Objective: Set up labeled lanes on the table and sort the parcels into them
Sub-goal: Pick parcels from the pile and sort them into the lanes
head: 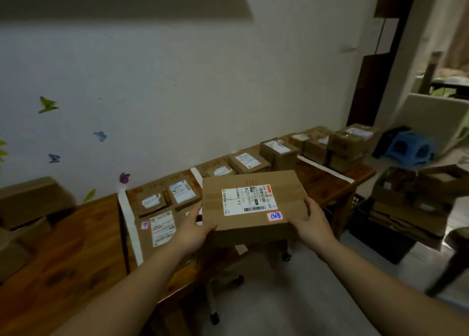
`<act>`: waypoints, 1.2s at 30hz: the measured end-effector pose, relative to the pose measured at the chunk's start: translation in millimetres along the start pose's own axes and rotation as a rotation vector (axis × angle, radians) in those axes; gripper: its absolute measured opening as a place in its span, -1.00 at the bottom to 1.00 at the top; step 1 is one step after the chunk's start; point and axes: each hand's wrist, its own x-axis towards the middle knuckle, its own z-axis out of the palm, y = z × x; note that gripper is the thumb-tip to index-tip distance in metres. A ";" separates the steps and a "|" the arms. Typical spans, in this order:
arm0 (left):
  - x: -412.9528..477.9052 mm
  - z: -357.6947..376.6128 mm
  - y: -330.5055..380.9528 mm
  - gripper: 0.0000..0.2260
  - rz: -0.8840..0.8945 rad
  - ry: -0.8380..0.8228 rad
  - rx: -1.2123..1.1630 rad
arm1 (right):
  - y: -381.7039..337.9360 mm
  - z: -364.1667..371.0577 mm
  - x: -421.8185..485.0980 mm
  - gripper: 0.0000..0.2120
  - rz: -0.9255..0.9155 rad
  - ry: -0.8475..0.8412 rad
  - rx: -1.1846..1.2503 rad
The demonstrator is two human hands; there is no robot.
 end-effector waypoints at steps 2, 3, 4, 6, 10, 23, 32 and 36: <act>23.8 18.3 0.8 -0.37 -0.005 -0.008 0.020 | 7.0 -4.1 24.7 -0.25 0.013 0.014 -0.048; 36.5 26.5 0.6 -0.37 -0.014 -0.008 0.018 | 10.6 -5.0 38.1 -0.24 0.026 0.014 -0.073; 51.0 33.3 -0.6 -0.36 -0.026 -0.010 0.007 | 14.3 -5.0 52.5 -0.23 0.029 0.004 -0.090; 82.0 43.6 -3.4 -0.35 -0.060 -0.024 -0.014 | 21.6 -3.2 82.9 -0.23 0.023 -0.031 -0.121; 139.0 57.5 -3.2 -0.34 -0.144 -0.055 -0.019 | 35.8 1.2 145.3 -0.25 0.071 -0.093 -0.200; 226.2 100.5 -4.7 -0.47 -0.406 0.123 -0.055 | 97.9 5.7 283.1 -0.38 0.060 -0.422 -0.517; 211.5 166.2 -28.8 -0.12 -0.569 0.535 -0.169 | 128.3 8.2 330.1 -0.36 -0.295 -0.577 -0.819; 198.0 203.0 -26.4 -0.54 -0.585 0.289 -0.405 | 129.1 19.7 355.8 -0.11 -0.319 -0.708 -0.867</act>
